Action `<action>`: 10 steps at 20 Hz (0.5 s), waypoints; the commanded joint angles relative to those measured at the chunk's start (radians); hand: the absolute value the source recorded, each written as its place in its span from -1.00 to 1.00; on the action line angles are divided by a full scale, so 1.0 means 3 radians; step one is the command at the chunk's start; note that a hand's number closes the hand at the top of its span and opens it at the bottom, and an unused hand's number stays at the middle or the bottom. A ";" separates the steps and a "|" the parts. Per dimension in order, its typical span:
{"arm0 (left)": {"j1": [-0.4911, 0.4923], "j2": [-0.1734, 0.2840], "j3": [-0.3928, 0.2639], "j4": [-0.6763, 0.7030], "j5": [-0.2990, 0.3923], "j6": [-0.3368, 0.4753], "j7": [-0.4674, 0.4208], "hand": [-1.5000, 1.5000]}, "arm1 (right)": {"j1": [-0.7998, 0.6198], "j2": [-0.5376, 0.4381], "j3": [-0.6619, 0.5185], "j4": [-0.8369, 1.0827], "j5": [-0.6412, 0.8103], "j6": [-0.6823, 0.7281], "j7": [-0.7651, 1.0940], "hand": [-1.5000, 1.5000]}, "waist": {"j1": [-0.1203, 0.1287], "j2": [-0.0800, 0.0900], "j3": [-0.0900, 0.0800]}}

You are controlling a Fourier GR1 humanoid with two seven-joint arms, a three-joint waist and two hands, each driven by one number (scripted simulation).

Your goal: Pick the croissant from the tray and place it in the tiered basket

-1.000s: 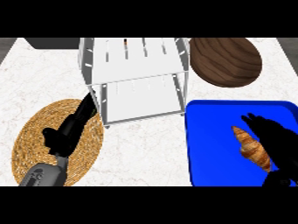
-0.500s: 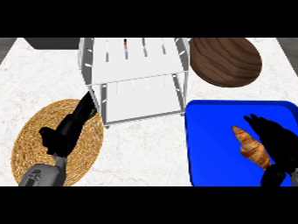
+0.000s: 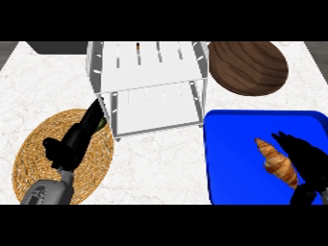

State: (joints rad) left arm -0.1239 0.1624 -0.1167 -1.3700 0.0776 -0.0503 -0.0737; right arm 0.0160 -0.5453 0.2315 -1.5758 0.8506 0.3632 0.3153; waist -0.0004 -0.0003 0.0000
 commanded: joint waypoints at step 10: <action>0.0055 -0.0117 0.0052 0.0063 -0.0157 -0.0070 -0.0080 0.00 | -0.0214 0.0365 -0.0166 0.0611 0.0189 -0.0530 -0.0836 1.00 | 0.0006 0.0002 0.0001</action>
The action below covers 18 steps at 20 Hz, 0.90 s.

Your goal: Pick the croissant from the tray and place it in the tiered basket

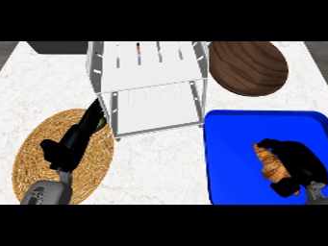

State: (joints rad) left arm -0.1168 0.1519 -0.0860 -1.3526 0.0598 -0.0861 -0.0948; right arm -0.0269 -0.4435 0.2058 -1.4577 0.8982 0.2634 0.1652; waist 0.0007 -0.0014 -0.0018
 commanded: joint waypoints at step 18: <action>-0.0027 -0.0169 0.0005 -0.0187 -0.0167 0.0009 0.0193 0.00 | -0.1623 -0.0231 -0.0738 0.1968 0.0305 -0.0524 -0.1100 1.00 | 0.0054 0.0016 0.0009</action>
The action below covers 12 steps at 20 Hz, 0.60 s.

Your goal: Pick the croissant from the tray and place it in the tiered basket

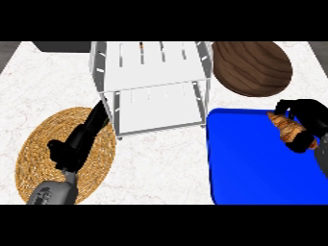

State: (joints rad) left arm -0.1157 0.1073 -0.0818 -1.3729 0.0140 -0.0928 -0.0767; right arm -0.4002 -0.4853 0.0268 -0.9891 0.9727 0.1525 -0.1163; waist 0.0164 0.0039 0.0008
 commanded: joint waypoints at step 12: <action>0.0011 0.0065 0.0141 0.0055 0.0047 -0.0050 -0.0029 0.00 | -0.0686 0.0138 -0.0866 -0.0726 -0.1339 0.0641 -0.0247 1.00 | -0.0108 -0.0039 -0.0007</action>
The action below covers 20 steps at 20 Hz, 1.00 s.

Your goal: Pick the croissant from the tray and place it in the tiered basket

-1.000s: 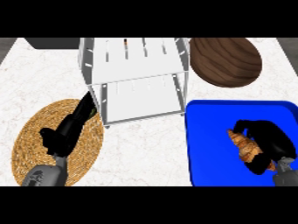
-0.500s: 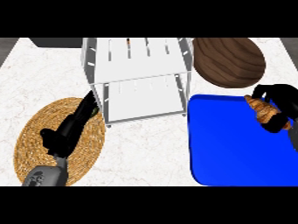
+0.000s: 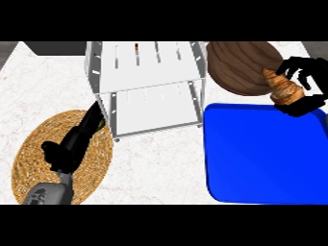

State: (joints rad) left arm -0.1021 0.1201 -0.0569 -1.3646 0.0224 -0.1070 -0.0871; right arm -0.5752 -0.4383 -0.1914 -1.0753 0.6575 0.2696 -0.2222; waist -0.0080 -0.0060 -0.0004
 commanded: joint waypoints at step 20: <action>-0.0183 -0.0143 -0.0005 0.0275 -0.0135 0.0033 -0.0138 0.00 | -0.2030 0.1062 0.0225 -0.0175 -0.0404 0.0184 0.2243 1.00 | 0.0071 0.0032 -0.0002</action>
State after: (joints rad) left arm -0.1262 0.1021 -0.0554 -1.3381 0.0025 -0.1167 -0.0963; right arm -1.0935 -0.1709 -0.1407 -1.2208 0.5224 0.3734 0.4247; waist 0.0145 0.0013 -0.0010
